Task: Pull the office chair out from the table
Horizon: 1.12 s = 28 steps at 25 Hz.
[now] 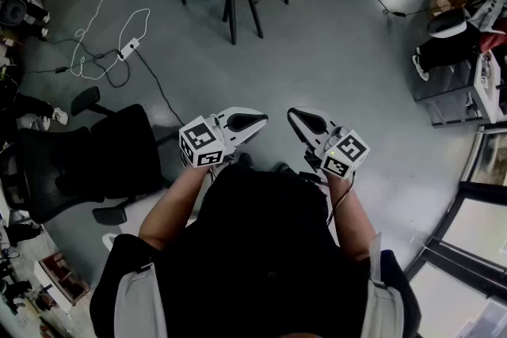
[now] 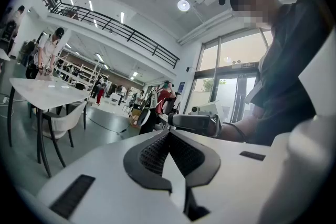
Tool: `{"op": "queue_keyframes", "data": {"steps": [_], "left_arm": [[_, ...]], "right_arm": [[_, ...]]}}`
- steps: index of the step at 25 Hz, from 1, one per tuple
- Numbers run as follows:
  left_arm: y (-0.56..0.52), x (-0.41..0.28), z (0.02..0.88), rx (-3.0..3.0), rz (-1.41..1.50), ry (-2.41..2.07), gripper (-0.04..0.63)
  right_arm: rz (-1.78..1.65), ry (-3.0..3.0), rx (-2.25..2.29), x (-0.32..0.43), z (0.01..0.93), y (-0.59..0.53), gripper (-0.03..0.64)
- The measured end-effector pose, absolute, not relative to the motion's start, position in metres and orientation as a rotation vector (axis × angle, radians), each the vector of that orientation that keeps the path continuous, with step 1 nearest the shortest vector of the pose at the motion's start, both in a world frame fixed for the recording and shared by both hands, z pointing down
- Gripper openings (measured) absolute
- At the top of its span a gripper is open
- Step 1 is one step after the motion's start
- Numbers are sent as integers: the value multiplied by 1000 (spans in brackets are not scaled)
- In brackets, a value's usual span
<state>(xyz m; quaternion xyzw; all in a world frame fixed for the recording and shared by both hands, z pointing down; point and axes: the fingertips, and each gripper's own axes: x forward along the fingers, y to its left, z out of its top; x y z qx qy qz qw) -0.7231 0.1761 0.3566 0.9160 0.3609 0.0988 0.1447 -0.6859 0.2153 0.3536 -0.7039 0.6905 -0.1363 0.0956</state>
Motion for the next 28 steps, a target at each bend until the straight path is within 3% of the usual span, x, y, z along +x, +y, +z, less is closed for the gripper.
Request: {"op": "queue_keyframes", "data": {"steps": [28], "left_arm": [[146, -699, 374, 2576, 304, 1177, 12]], "right_arm": [[-444, 1856, -2376, -655, 370, 236, 21]]}}
